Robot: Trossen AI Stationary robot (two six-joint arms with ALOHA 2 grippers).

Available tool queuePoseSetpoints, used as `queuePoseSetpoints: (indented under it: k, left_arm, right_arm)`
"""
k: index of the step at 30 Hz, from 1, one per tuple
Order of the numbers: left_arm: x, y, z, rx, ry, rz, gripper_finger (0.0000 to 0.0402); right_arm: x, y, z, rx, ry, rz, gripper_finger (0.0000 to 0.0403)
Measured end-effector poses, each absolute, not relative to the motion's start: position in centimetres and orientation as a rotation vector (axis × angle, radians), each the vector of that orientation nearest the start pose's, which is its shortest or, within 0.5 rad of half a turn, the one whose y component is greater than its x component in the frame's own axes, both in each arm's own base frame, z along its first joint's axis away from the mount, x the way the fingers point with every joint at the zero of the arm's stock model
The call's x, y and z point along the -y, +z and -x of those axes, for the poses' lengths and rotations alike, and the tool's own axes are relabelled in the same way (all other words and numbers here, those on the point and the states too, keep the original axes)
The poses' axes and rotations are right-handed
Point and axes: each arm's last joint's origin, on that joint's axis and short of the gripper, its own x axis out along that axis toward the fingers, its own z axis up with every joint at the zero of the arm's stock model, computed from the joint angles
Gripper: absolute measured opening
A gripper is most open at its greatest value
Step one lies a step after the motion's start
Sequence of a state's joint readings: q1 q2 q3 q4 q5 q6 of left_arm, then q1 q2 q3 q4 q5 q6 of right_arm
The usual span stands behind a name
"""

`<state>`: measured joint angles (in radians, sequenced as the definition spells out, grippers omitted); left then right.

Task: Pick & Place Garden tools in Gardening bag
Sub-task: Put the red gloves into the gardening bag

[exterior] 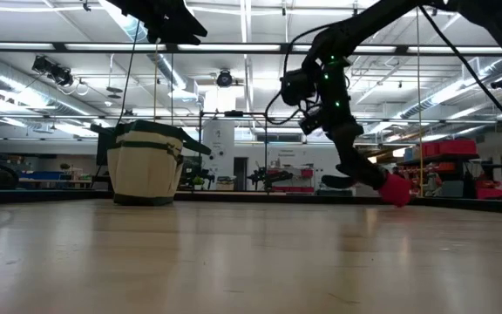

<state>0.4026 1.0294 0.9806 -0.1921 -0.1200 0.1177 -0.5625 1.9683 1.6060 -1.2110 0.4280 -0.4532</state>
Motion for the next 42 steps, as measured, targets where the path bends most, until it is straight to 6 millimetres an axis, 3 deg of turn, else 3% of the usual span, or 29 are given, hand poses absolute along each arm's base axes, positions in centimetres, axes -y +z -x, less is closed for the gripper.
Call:
queuePoseSetpoints:
  k: [9, 26, 42]
  left_arm:
    - [-9.1, 35.5, -20.6, -0.271, 0.505, -0.081, 0.0252]
    - [-9.1, 35.5, -20.6, -0.271, 0.505, -0.081, 0.0252]
    - [-9.2, 35.6, -20.6, -0.261, 0.505, -0.082, 0.0252]
  right_arm:
    - [20.3, 25.5, -32.2, -1.67, -0.404, 0.253, 0.0]
    - [18.2, 34.6, -34.7, -1.339, -0.417, 0.265, 0.0]
    - [15.4, 42.2, -34.7, -1.075, -0.446, 0.344, 0.0]
